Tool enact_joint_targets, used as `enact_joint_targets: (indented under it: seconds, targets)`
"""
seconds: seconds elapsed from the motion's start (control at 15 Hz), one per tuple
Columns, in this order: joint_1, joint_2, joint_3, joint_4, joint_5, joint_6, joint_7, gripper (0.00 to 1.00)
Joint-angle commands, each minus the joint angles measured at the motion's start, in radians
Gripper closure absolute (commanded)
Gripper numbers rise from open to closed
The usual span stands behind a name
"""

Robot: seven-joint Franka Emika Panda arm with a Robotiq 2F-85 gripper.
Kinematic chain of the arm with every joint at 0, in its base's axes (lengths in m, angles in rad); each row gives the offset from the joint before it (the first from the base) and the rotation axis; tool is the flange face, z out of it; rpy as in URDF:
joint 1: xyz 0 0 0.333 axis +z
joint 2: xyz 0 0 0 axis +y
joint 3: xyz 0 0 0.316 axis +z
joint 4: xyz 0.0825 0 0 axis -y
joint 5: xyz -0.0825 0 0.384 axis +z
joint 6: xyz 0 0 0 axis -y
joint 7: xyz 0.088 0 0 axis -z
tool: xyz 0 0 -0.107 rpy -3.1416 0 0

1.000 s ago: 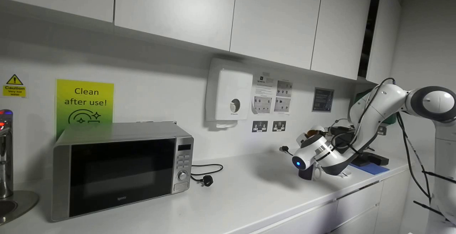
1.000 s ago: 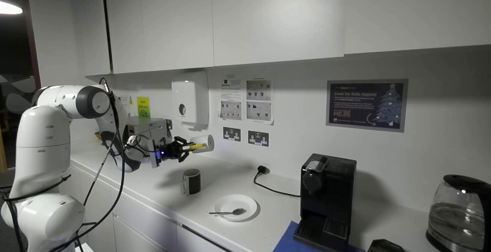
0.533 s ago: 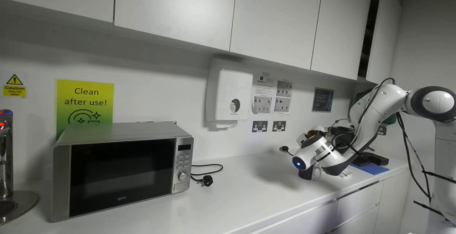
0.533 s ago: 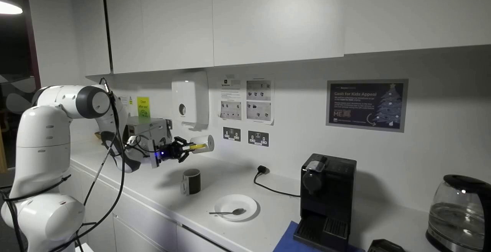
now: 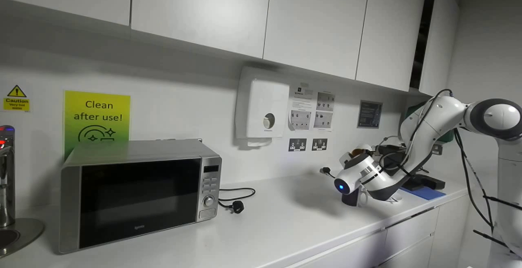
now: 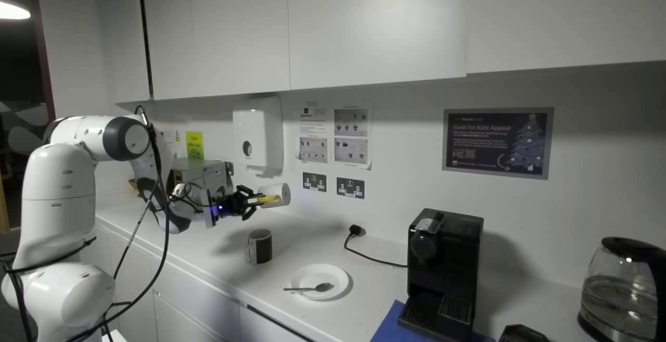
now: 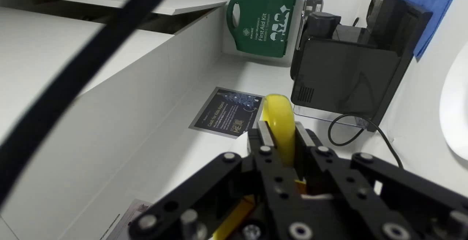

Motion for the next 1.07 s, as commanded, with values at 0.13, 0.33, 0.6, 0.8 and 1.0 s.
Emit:
enact_joint_targets:
  seconds: [0.13, 0.33, 0.6, 0.8, 1.0]
  targets:
    - [0.003, -0.027, 0.006, 0.065, 0.078, -0.031, -0.008, 0.96]
    - [0.002, -0.033, 0.004, 0.107, 0.123, -0.026, -0.017, 0.96]
    - [-0.001, -0.042, 0.002, 0.195, 0.212, -0.005, -0.043, 0.96]
    - [-0.003, -0.043, -0.002, 0.266, 0.272, -0.002, -0.057, 0.96]
    - [-0.005, -0.043, -0.005, 0.326, 0.320, -0.002, -0.074, 0.96]
